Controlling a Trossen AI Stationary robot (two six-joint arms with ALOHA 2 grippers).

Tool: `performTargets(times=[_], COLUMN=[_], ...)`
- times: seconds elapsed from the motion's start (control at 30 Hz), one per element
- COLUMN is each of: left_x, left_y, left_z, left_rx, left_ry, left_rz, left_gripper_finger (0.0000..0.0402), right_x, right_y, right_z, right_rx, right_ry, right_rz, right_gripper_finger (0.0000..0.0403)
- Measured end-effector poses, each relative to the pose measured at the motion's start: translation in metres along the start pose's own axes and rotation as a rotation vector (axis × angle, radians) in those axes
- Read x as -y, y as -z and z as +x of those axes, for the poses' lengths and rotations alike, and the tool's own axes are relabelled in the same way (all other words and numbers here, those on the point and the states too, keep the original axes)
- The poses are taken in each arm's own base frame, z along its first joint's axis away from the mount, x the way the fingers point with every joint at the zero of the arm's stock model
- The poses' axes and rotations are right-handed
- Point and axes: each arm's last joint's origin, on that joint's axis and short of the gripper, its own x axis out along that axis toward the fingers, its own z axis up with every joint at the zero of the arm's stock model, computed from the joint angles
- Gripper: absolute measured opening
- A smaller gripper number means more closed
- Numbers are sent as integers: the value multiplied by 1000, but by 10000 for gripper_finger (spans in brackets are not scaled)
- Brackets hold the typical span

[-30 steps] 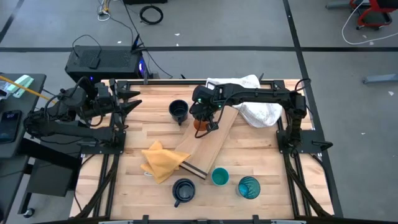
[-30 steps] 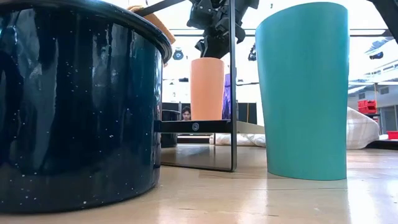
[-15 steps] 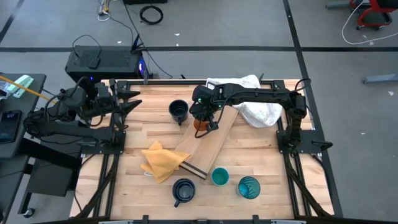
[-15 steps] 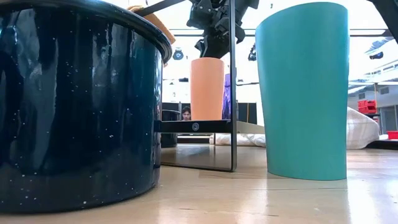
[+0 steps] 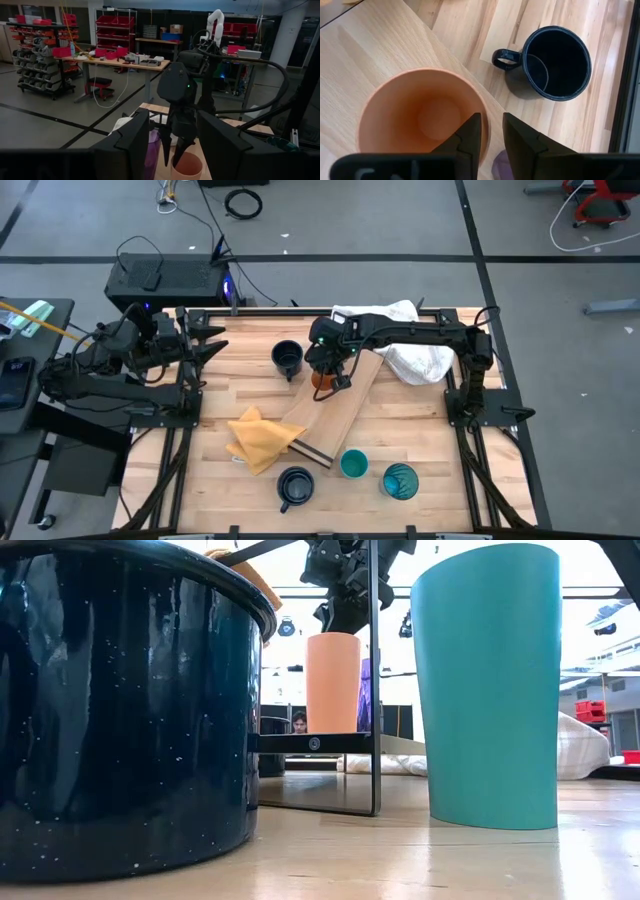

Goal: Stack small to large cups/mugs on shelf
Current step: Put the orange cup on the shelf, then put the bottom dark blue mug on the shelf

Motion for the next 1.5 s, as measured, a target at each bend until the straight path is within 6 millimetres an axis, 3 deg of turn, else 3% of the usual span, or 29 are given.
performTargets(times=[1.37, 1.5], left_x=[0, 0], left_y=[0, 0], left_z=[0, 0], left_rx=[0, -1], left_ry=[0, 0], left_rz=[0, 1], left_gripper_finger=[172, 172], right_x=[8, 9], right_y=[2, -2], right_z=[-1, -9], right_rx=[12, 17], right_ry=[19, 24], right_rz=[25, 23], right_gripper_finger=[100, 101])
